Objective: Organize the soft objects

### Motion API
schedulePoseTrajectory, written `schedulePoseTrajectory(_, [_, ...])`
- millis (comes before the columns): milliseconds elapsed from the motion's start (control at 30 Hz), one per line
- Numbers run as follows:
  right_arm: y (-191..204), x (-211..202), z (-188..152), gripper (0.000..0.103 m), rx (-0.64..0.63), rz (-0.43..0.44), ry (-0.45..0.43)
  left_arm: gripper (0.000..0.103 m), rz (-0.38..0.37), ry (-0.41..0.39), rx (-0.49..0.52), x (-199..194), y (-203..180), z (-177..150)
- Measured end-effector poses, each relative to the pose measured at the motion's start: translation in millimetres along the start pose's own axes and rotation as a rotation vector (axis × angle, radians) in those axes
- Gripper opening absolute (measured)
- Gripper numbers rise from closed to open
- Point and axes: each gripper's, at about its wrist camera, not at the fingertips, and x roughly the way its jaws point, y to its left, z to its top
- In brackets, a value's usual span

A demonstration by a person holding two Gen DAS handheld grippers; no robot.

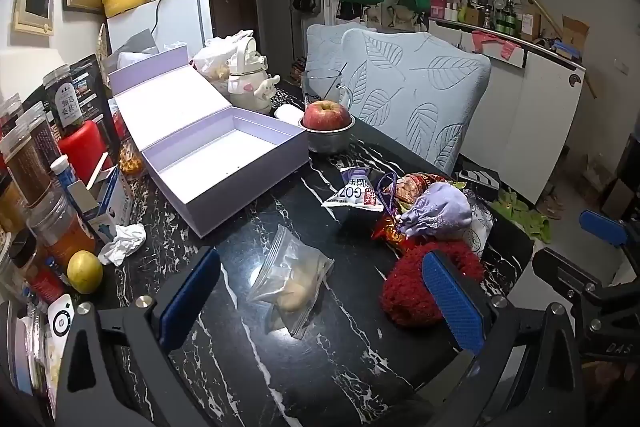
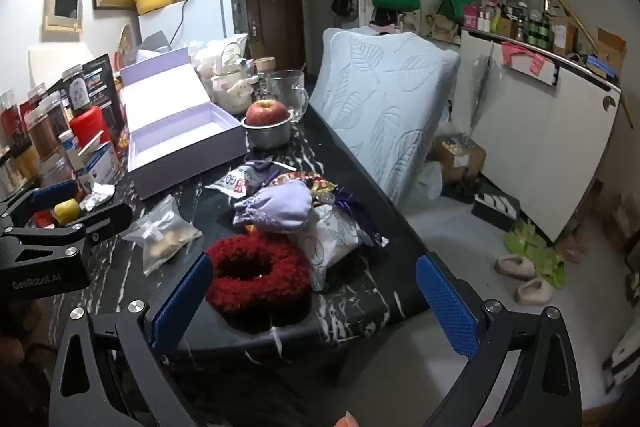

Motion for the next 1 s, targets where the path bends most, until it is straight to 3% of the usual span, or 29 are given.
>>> schedulePoseTrajectory(1000, [3.1, 2.3, 6.1, 0.103, -0.014, -0.002, -0.01, 0.103, -0.036, -0.006, 0.024, -2.3, -0.7, -0.5])
